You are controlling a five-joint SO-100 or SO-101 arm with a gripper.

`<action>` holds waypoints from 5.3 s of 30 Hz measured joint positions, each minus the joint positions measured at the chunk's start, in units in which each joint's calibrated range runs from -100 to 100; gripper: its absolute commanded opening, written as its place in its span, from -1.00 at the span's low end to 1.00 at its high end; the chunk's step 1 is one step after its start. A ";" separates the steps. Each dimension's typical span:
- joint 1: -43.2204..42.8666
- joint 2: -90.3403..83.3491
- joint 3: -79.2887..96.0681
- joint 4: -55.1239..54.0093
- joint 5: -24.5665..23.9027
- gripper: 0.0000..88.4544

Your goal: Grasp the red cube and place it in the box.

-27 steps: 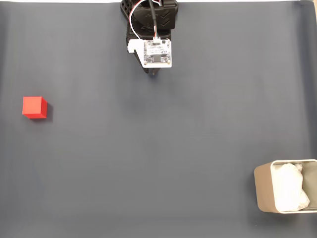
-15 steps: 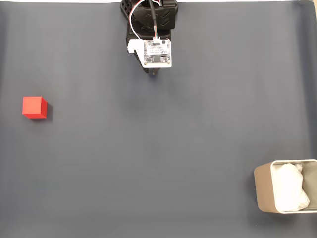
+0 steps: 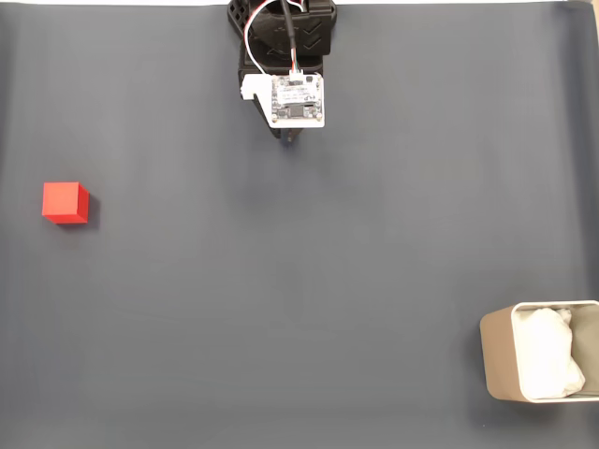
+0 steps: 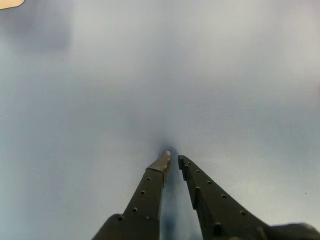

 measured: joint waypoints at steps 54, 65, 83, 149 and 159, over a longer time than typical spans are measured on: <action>0.45 59.05 -86.53 2.07 -0.59 -1.00; 7.42 64.87 -90.96 4.14 -1.56 -1.00; 20.40 67.30 -90.69 2.15 -1.56 -1.00; 45.10 79.64 -60.76 -41.45 4.40 -0.23; 45.85 80.59 -55.88 -46.06 4.74 -0.18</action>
